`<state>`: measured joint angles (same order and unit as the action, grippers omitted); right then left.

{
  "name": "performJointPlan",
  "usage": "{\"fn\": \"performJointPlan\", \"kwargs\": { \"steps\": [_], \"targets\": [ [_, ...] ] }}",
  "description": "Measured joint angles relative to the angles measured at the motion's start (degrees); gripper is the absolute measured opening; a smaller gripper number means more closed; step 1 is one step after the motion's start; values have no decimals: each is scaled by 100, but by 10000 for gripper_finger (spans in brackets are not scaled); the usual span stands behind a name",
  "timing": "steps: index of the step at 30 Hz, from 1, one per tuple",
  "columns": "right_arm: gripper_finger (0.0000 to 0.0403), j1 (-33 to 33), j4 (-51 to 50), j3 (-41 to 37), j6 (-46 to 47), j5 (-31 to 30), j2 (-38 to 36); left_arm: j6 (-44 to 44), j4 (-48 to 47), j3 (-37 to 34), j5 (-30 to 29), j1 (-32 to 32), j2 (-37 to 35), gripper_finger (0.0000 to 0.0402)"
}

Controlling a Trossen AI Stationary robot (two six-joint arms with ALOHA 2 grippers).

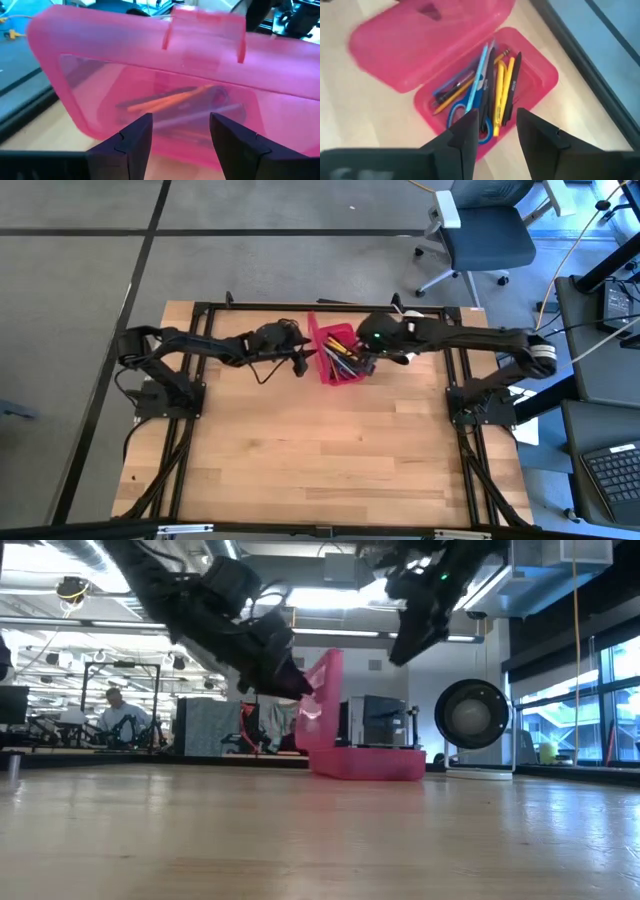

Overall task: Pick & place school supplies into a supply box
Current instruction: Close the red supply box

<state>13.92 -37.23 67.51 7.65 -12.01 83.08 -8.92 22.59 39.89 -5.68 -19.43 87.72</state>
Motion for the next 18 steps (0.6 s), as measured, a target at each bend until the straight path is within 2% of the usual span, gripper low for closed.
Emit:
{"fn": "performJointPlan", "kwargs": {
  "steps": [4, 9, 13, 18],
  "targets": [
    [138, -79, -24, -282, 176, -44, -546, 164, -470, 523, 127, -147, 256, 188],
    [138, -164, 36, -591, 284, -50, -971, 267, -670, 1137, 376, -294, 901, 188],
    [138, -187, 26, -784, 410, -81, -1075, 267, -928, 1626, 763, -366, 1503, 189],
    [138, -187, 57, -1047, 414, -114, -1086, 282, -1316, 2121, 820, -362, 2004, 187]
  ]
}}
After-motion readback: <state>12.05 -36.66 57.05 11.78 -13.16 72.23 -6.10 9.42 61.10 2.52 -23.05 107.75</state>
